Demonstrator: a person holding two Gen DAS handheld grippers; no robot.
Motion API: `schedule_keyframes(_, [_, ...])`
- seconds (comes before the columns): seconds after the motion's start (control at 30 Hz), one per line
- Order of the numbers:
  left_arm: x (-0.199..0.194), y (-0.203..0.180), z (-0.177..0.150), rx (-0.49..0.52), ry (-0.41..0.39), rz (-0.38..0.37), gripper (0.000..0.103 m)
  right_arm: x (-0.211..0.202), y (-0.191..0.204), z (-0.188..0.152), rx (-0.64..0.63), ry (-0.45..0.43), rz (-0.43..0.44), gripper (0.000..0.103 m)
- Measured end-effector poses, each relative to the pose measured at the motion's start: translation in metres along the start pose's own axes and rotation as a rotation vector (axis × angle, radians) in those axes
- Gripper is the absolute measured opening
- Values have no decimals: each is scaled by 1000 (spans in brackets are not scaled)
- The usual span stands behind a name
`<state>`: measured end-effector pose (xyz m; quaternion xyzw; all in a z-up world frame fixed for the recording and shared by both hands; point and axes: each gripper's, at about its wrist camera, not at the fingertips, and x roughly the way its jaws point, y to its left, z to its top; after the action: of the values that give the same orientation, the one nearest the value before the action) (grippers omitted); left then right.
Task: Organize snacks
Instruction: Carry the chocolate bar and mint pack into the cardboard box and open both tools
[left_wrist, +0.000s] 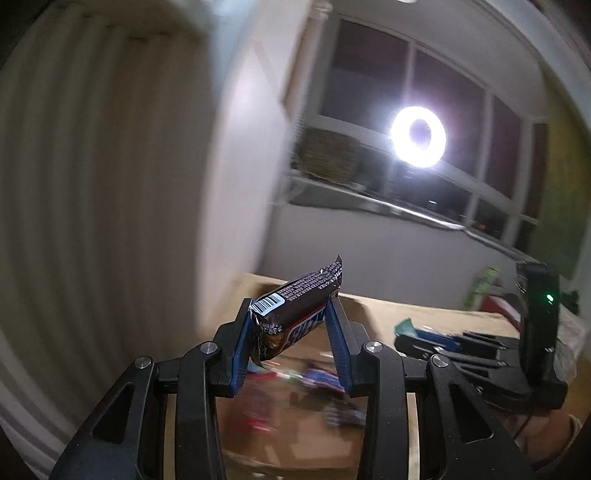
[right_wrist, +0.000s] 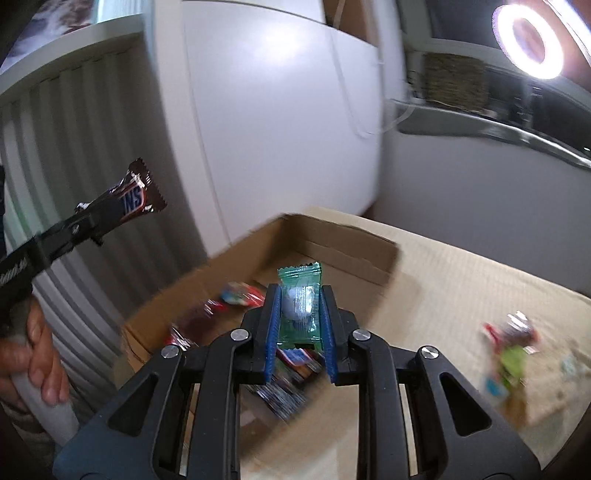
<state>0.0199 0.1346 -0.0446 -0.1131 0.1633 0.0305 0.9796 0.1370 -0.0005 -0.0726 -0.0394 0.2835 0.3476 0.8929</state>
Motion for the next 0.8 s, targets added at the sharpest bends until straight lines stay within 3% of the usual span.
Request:
schedule_keyframes(0.17, [-6, 10, 20, -1, -29, 58, 36, 15, -2, 11, -18, -10, 26, 21])
schedule_keyframes(0.37, [12, -13, 11, 31, 16, -1, 37, 33, -9, 13, -33, 24, 56, 23])
schedule_keyframes(0.43, [19, -16, 4, 33, 46, -18, 37, 38, -9, 9, -40, 33, 26, 54])
schedule_keyframes(0.47, [25, -17, 0, 35, 75, -37, 37, 37, -11, 7, -29, 28, 26, 57])
schedule_keyframes(0.57, [26, -22, -6, 66, 103, -24, 45, 26, -13, 3, -15, 5, 10, 58])
schedule_keyframes(0.63, [15, -19, -2, 73, 61, 17, 68, 15, -14, -1, -4, -13, -14, 58])
schedule_keyframes(0.8, [-10, 5, 12, 29, -11, 76, 71, -9, -12, -17, -12, -31, -103, 58])
